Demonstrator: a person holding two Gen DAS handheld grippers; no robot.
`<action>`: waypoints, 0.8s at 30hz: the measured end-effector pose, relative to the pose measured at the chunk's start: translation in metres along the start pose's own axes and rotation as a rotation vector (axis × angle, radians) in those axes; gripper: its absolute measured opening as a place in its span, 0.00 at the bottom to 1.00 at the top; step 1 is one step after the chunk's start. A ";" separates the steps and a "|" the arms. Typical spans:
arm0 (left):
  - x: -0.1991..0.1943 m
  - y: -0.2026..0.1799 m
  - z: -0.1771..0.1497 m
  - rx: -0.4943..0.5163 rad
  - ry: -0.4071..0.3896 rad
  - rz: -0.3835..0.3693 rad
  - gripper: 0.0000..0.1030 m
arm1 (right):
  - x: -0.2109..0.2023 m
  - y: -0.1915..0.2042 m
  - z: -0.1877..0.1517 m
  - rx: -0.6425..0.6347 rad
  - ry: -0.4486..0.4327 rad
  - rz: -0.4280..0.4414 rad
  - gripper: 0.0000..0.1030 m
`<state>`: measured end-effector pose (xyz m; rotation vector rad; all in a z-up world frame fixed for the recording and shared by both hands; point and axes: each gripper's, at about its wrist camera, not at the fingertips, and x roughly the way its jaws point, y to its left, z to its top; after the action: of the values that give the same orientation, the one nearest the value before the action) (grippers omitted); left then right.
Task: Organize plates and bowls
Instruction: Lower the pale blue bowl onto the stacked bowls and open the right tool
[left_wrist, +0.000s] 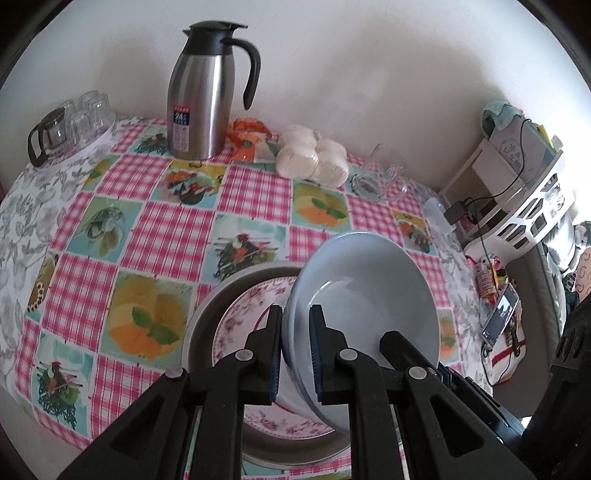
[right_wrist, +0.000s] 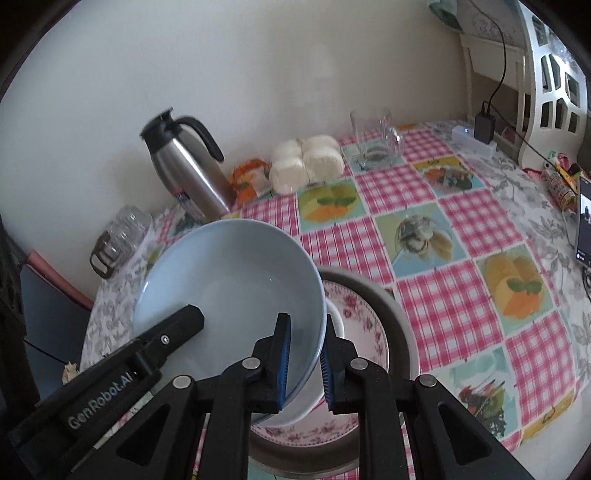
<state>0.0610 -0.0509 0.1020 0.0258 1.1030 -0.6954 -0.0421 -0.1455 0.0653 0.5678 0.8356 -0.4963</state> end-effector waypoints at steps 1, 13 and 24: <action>0.002 0.001 -0.001 -0.001 0.006 0.003 0.12 | 0.003 0.000 -0.002 -0.001 0.010 -0.002 0.18; 0.017 0.009 -0.004 -0.006 0.044 0.046 0.12 | 0.019 0.001 -0.009 -0.015 0.057 -0.015 0.18; 0.018 0.006 -0.005 0.005 0.044 0.069 0.12 | 0.013 0.002 -0.007 -0.028 0.032 -0.021 0.18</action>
<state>0.0648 -0.0529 0.0829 0.0832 1.1376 -0.6384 -0.0372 -0.1416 0.0516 0.5426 0.8787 -0.4945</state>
